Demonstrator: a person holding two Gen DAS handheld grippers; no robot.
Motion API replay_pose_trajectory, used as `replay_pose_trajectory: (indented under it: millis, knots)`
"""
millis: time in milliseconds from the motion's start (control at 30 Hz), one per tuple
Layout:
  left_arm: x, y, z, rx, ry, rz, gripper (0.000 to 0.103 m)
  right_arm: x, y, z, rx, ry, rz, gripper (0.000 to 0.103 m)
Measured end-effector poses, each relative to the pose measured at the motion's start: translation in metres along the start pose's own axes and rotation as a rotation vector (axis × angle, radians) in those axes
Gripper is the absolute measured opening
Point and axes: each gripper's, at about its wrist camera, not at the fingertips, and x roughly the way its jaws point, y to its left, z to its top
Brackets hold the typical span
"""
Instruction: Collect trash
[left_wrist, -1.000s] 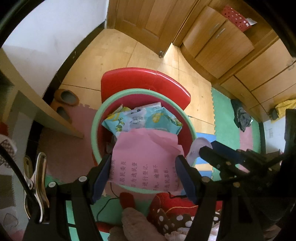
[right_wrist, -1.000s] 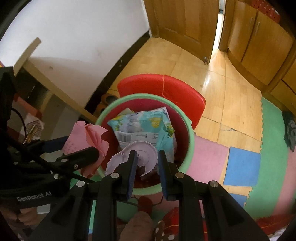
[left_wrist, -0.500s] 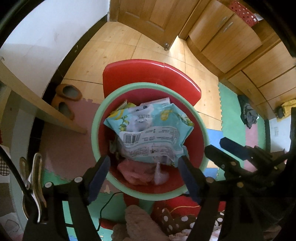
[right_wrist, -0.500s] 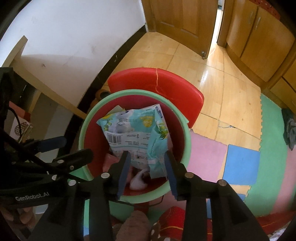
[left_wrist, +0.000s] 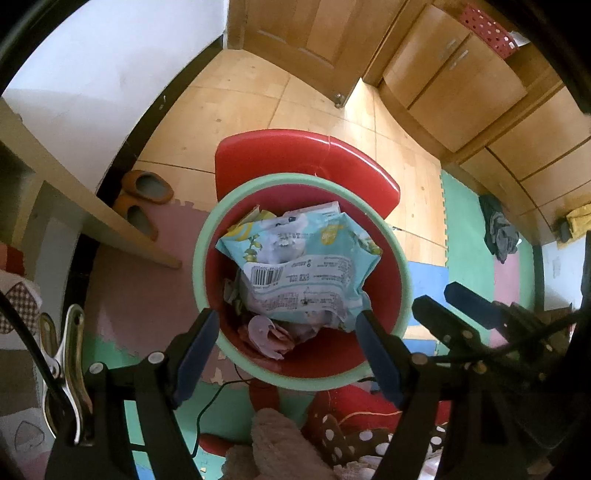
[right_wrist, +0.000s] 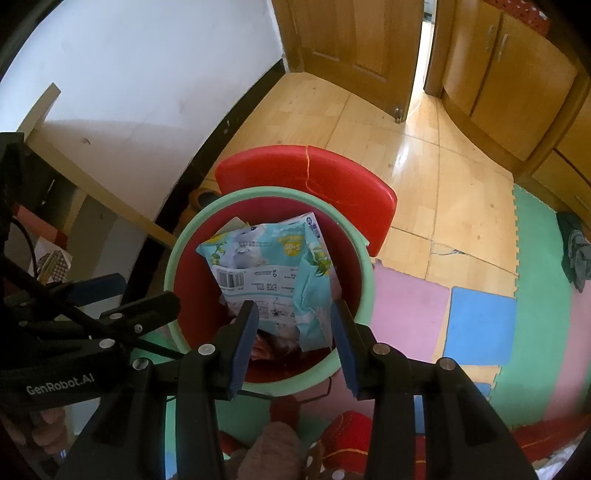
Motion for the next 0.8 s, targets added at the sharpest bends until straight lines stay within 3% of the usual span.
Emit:
replay_pose_trajectory:
  millis: [800]
  knots:
    - [-0.015, -0.002, -0.008, -0.001, -0.011, 0.039, 0.080, -0.011, 0.005, -0.005, -0.005, -0.017, 0.005, 0.042]
